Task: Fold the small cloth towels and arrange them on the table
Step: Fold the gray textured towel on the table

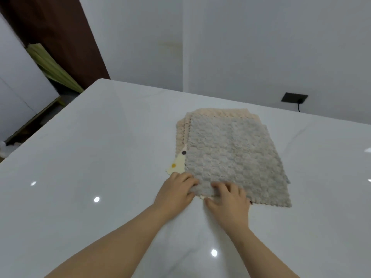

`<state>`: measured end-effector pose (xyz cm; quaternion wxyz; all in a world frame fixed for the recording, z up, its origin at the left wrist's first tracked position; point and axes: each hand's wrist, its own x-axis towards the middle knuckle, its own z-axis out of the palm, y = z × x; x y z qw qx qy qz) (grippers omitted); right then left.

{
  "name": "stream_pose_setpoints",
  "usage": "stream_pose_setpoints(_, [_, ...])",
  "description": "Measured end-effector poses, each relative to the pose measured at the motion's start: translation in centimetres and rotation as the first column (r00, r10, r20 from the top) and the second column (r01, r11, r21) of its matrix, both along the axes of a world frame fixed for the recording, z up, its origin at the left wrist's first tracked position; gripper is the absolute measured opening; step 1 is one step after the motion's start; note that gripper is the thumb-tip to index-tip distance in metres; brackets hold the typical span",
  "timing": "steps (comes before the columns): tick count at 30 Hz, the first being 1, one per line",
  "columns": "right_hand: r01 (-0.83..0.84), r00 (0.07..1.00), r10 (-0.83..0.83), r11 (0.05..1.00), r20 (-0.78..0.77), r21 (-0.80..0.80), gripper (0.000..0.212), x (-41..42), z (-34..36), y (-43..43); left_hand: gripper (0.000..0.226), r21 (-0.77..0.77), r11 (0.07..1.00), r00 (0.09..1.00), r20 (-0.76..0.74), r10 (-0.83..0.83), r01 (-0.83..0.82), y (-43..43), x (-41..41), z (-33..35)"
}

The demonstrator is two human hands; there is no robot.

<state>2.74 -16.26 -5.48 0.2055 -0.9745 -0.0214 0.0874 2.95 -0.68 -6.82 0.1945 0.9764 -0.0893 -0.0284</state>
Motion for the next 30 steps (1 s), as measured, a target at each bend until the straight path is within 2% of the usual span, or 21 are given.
stream_pose_setpoints(3, [0.153, 0.987, -0.151, 0.988, 0.060, -0.035, 0.041, 0.0, -0.7, 1.8, 0.023, -0.174, 0.984, 0.999, 0.009, -0.045, 0.046, 1.4, 0.9, -1.2])
stream_pose_setpoints(5, [0.227, 0.963, -0.225, 0.974, 0.150, 0.010, 0.034, -0.2, -1.4, 2.6, 0.025, -0.267, 0.960, 0.995, 0.067, -0.075, 0.090, 2.1, 1.0, -2.1])
stream_pose_setpoints(10, [0.249, 0.893, -0.273, 0.962, 0.359, 0.113, 0.021, -0.6, -3.6, 3.0, 0.023, -0.269, 0.950, 0.954, 0.290, -0.075, 0.156, 2.5, 0.7, -3.9])
stream_pose_setpoints(14, [0.205, 0.788, -0.332, 0.936, 0.519, 0.287, 0.027, -0.7, -4.3, 2.8, 0.025, -0.309, 0.937, 0.932, 0.361, -0.046, 0.166, 2.5, 0.7, -4.2])
stream_pose_setpoints(19, [0.099, 0.592, -0.173, 0.985, 0.787, 0.142, 0.022, -1.2, -5.2, 2.7, 0.028, -0.393, 0.905, 0.873, 0.485, 0.054, 0.162, 3.1, 0.3, -3.7])
stream_pose_setpoints(22, [0.047, 0.503, -0.160, 0.986, 0.849, 0.158, 0.020, -2.4, -5.1, 3.2, 0.025, -0.442, 0.890, 0.837, 0.525, 0.155, 0.113, 3.2, -1.3, -3.4])
stream_pose_setpoints(24, [0.009, 0.463, -0.096, 0.995, 0.881, 0.104, 0.019, -3.5, -5.0, 3.6, 0.022, -0.457, 0.885, 0.830, 0.526, 0.185, 0.092, 3.5, -2.8, -3.4])
stream_pose_setpoints(27, [-0.051, 0.430, 0.000, 0.998, 0.903, 0.024, 0.019, -6.3, -5.1, 4.2, 0.025, -0.429, 0.899, 0.819, 0.545, 0.180, 0.088, 4.5, -6.2, -3.4])
stream_pose_setpoints(30, [-0.064, 0.477, 0.060, 0.997, 0.877, -0.033, 0.020, -8.7, -5.3, 4.7, 0.024, -0.424, 0.902, 0.823, 0.539, 0.181, 0.079, 5.5, -9.2, -3.4])
